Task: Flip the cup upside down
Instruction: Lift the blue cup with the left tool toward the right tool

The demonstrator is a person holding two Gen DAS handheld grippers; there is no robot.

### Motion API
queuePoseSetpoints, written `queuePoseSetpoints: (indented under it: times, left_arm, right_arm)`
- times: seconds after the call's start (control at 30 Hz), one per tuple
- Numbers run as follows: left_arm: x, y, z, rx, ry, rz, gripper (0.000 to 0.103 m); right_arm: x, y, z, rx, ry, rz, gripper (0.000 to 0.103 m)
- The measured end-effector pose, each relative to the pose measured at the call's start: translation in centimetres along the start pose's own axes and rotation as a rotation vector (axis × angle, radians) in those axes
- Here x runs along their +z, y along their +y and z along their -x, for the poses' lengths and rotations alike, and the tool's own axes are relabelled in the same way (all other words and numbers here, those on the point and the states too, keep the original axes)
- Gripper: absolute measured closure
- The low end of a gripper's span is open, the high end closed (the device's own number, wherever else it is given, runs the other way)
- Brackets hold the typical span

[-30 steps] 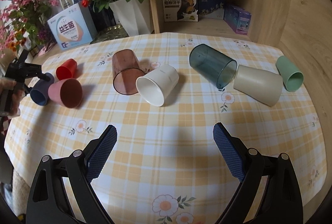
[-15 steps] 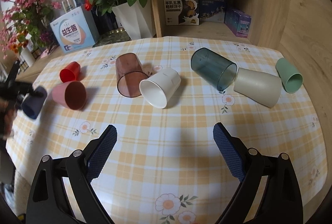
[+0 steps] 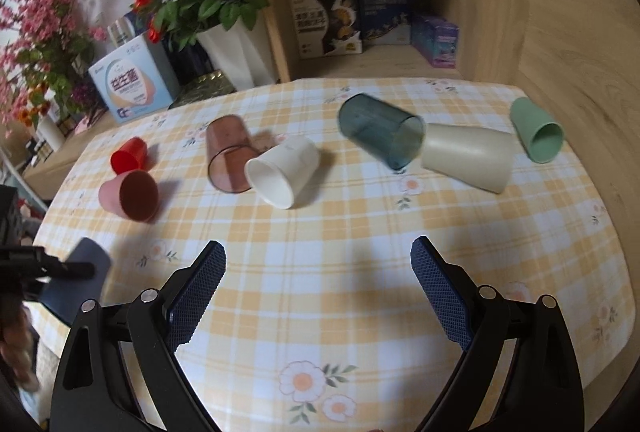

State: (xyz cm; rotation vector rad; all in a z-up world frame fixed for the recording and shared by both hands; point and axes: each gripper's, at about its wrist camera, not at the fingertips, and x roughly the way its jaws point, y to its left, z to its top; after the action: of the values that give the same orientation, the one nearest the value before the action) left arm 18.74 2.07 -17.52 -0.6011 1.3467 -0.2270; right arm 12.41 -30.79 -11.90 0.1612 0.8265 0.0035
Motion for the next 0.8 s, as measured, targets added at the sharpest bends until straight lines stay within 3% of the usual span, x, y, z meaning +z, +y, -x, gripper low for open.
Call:
queuePoseSetpoints:
  times: [0.07,0.2,0.4,0.6,0.73,0.8]
  left_arm:
    - [0.0,-3.3,-2.6,-0.041,0.055,-0.059,0.040]
    - [0.5,-7.9,-6.8,-0.013,0.073,-0.118,0.040]
    - [-1.1,-11.7,-10.4,-0.036,0.110,-0.160,0.040]
    - [-2.2,-12.3,-11.6,-0.048,0.133,-0.220,0.038]
    - [-2.3,-12.1,-11.2,-0.043,0.130,-0.241,0.023]
    - [-2.2,-12.4,-10.5,-0.034,0.098,-0.270,0.020]
  right_arm:
    - [0.1,-0.7,0.6,0.000,-0.004,-0.014,0.012]
    - [0.2,-2.5,2.0,-0.013,-0.018,-0.045,0.012]
    - [0.2,-5.2,3.0,-0.058,-0.023,-0.089,0.012]
    - [-0.1,-6.6,3.0,-0.076,-0.013,-0.126,0.012]
    - [-0.3,-6.3,2.7,-0.063,0.003,-0.135,0.012]
    - [-0.3,-5.9,2.7,-0.060,0.008,-0.130,0.012]
